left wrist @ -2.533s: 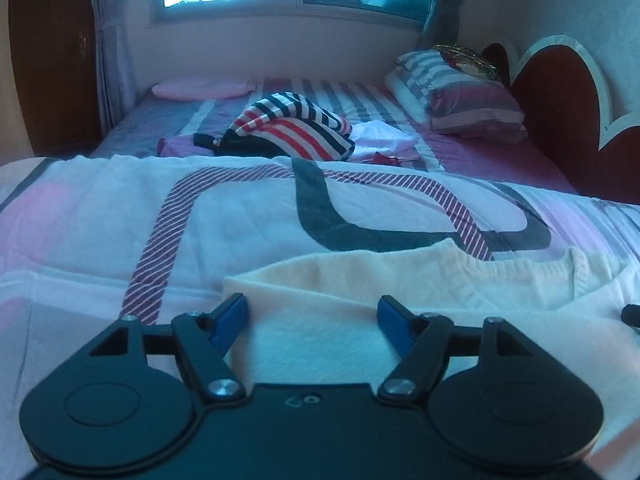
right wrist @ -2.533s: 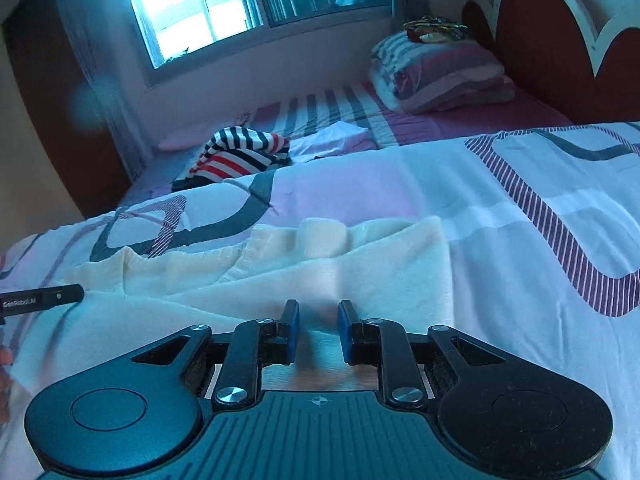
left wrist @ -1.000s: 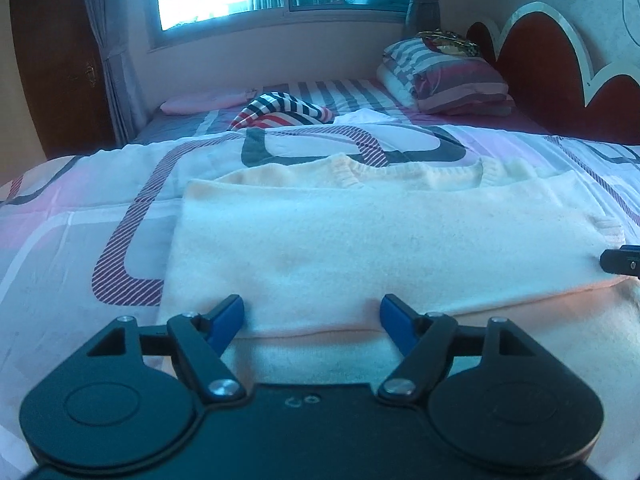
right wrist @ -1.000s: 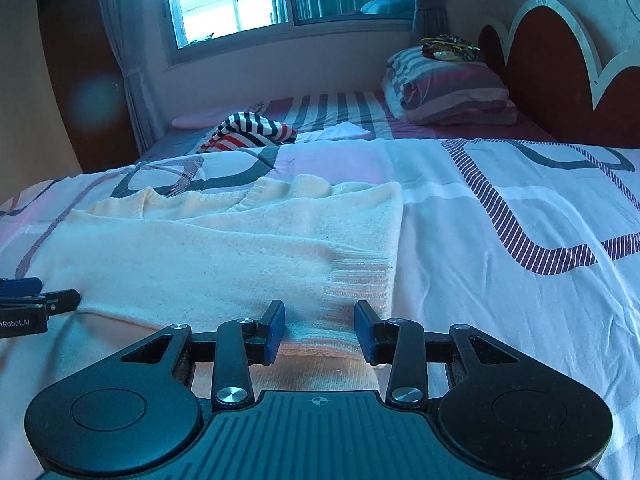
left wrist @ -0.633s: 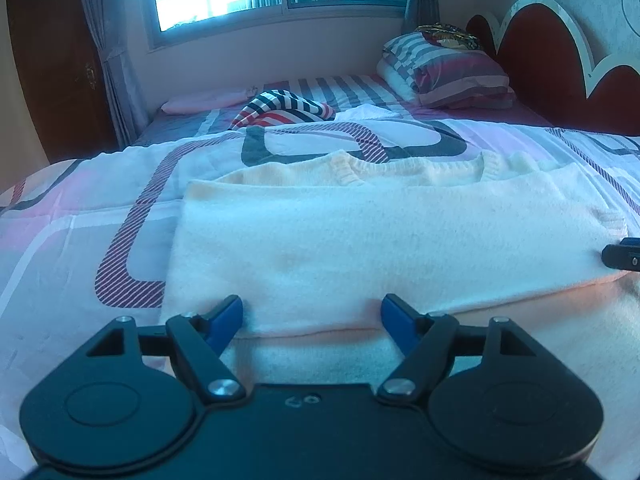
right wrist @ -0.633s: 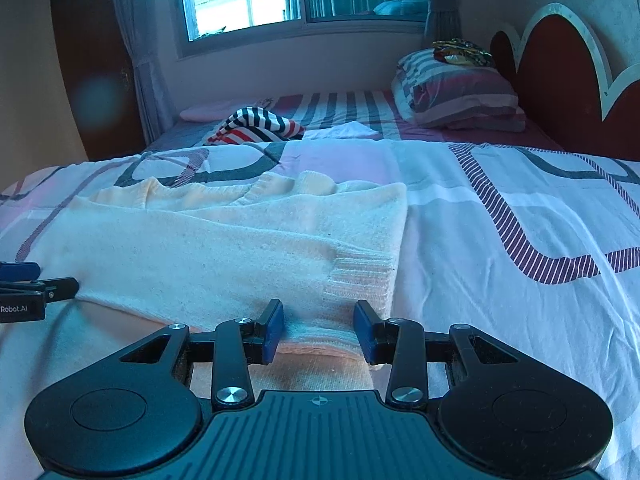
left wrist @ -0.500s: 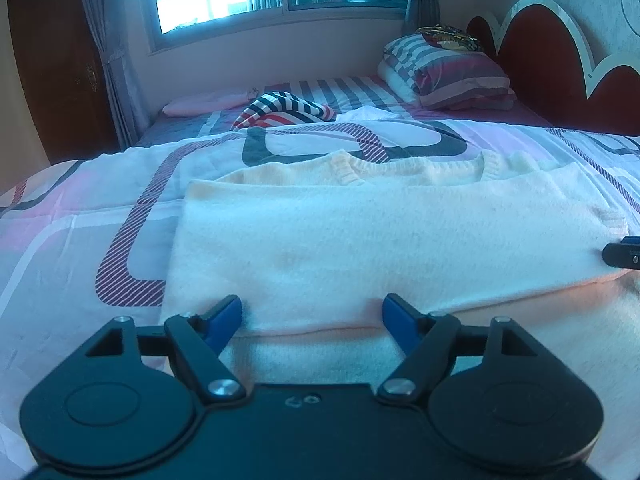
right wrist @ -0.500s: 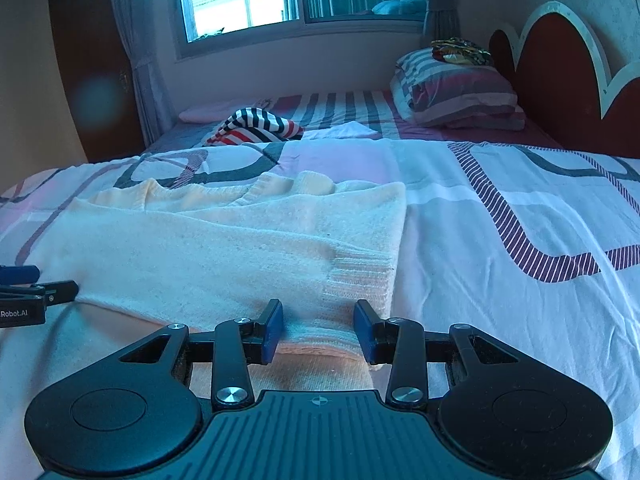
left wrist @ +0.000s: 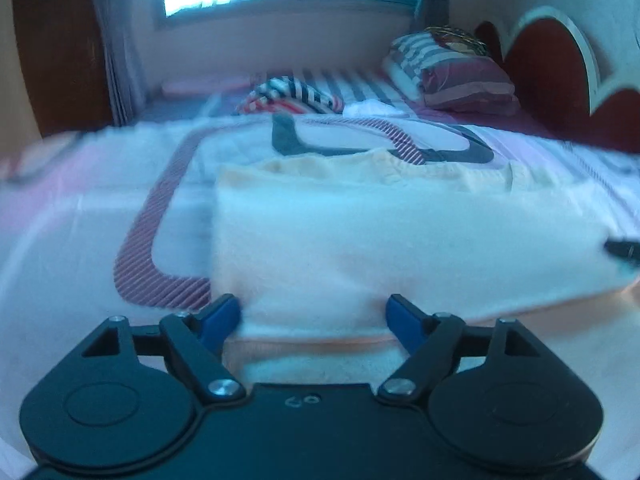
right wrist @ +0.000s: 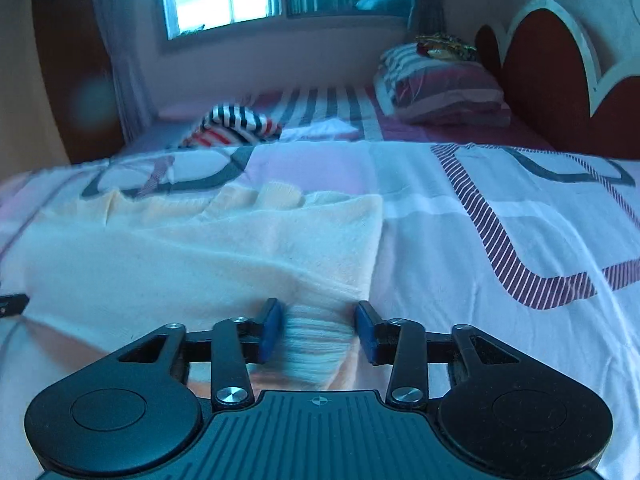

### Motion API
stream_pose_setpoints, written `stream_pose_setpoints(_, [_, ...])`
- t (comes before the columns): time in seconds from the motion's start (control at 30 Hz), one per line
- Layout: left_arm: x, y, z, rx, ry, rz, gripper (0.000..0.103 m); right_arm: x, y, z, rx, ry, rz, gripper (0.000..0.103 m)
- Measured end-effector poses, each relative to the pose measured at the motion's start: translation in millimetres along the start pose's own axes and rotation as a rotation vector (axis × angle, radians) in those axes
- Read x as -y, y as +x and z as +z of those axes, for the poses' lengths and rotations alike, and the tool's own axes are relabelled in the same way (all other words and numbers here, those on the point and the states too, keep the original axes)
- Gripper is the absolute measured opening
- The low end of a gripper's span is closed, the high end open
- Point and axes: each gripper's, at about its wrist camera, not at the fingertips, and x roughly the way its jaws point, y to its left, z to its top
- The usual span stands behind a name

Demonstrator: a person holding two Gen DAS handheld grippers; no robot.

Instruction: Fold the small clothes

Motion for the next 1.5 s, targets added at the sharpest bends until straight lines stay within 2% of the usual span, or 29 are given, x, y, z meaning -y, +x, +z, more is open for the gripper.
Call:
stream_pose_setpoints(0.03, [-0.5, -2.9, 3.1, -0.011, 0.004, 0.009, 0.081, 2.1, -1.3, 1.6, -0.010, 0.005, 0.007, 0.042])
stream_pose_setpoints(0.1, [3.6, -14.6, 3.9, 0.024, 0.033, 0.048, 0.078, 4.2, -7.9, 5.5, -0.023, 0.008, 0.008, 0.042])
stream_pose_setpoints(0.17, [5.9, -21.4, -0.8, 0.045, 0.048, 0.047, 0.079, 2.1, -22.4, 5.8, 0.006, -0.001, 0.006, 0.042])
stream_pose_setpoints(0.23, [4.3, -10.0, -7.6, -0.004, 0.062, 0.048, 0.082, 0.0, -32.9, 0.1, 0.019, -0.017, 0.023, 0.042])
stream_pose_setpoints(0.3, [3.1, -7.4, -8.9, 0.012, 0.052, 0.053, 0.084, -5.0, -21.4, -10.4, -0.049, -0.050, 0.011, 0.042])
stream_pose_setpoints(0.33, [2.5, -7.1, -7.4, 0.005, 0.041, 0.055, 0.085, -2.2, -21.9, -14.0, -0.026, -0.029, 0.020, 0.042])
stream_pose_setpoints(0.43, [4.4, -6.8, -3.5, -0.013, 0.056, 0.069, 0.085, 4.6, -20.9, -11.8, -0.042, 0.044, 0.034, 0.042])
stream_pose_setpoints(0.57, [4.9, -5.5, 0.2, -0.036, 0.063, 0.071, 0.086, -2.2, -23.7, -11.5, -0.046, -0.006, 0.010, 0.042])
stream_pose_setpoints(0.63, [8.4, -7.7, -0.2, -0.067, 0.079, 0.091, 0.085, -4.4, -28.8, -7.7, -0.058, -0.013, -0.006, 0.043])
stream_pose_setpoints(0.73, [11.7, -20.3, -5.8, -0.069, 0.123, 0.123, 0.083, -5.7, -47.8, -8.6, -0.037, -0.036, -0.013, 0.043])
stream_pose_setpoints(0.87, [3.9, -49.4, -25.6, -0.048, 0.116, 0.121, 0.082, 8.5, -79.4, -22.5, -0.027, 0.027, 0.024, 0.043])
stream_pose_setpoints(1.1, [-16.5, -100.7, -69.9, -0.040, 0.070, 0.117, 0.083, 33.8, -141.8, -60.5, -0.026, 0.135, 0.007, 0.043])
stream_pose_setpoints(1.27, [-30.6, -135.1, -108.0, -0.072, 0.055, 0.121, 0.082, 42.6, -190.0, -94.1, -0.041, 0.177, 0.004, 0.043])
stream_pose_setpoints(1.5, [-34.8, -180.8, -147.7, -0.071, 0.038, 0.109, 0.082, 40.9, -244.6, -143.1, -0.071, 0.246, 0.003, 0.043])
